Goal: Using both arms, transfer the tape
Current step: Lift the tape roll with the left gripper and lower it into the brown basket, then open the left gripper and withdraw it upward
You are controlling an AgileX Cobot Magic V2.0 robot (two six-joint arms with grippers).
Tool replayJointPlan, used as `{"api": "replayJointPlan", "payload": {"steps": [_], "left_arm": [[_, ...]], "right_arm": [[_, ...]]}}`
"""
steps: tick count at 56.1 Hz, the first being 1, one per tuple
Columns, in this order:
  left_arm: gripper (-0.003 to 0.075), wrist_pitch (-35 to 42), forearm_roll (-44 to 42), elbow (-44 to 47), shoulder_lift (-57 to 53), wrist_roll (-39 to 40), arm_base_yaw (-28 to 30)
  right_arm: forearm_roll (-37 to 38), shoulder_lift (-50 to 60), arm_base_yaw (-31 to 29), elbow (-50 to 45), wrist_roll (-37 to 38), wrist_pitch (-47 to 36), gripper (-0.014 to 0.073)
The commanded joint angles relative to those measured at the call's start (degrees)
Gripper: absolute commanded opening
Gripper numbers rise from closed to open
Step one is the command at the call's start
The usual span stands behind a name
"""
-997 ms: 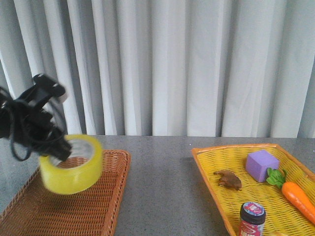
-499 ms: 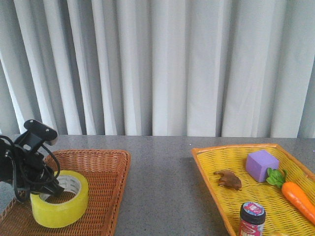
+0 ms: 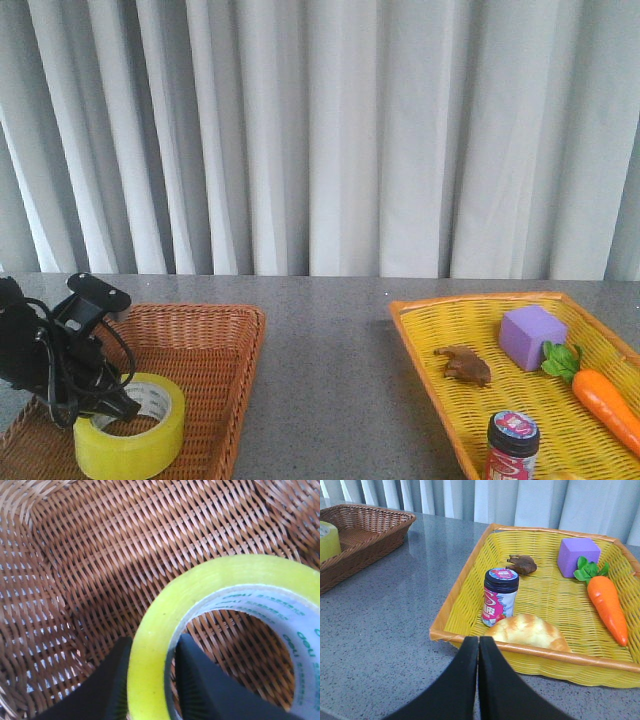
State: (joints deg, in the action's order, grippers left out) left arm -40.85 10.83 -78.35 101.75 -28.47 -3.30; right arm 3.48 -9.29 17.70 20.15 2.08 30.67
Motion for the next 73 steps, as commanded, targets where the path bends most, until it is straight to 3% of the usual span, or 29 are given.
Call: {"api": "replayJointPlan", "payload": {"steps": [1,17,32,44,57,73], "left_arm": [[0.0145,2.91,1.41,-1.68,-3.04,0.74,-0.01],[0.0355,2.34,1.41,-1.68,-4.11,0.74,-0.01],[0.0358,1.74,1.46,-1.73,-9.37,1.0,-0.01],[0.0259,-1.95,1.46,-1.73,-17.69,6.15,-0.01],[-0.0004,-6.44,1.67,-1.62,-29.12,6.91,-0.01],[-0.0007,-10.57,7.94,-1.62,-40.02,6.91,-0.01]], "right_arm": [[0.41,-0.71,-0.26,1.38,-0.02,-3.94,-0.0004],[0.41,-0.71,-0.26,1.38,-0.02,-3.94,-0.0004],[0.41,-0.71,-0.26,1.38,-0.02,-4.0,-0.0004],[1.06,-0.71,-0.26,1.38,0.13,-4.29,-0.0004],[1.06,-0.71,-0.26,1.38,2.05,-4.38,-0.0004],[1.06,-0.71,-0.26,1.38,1.89,-3.99,-0.0004]]}}
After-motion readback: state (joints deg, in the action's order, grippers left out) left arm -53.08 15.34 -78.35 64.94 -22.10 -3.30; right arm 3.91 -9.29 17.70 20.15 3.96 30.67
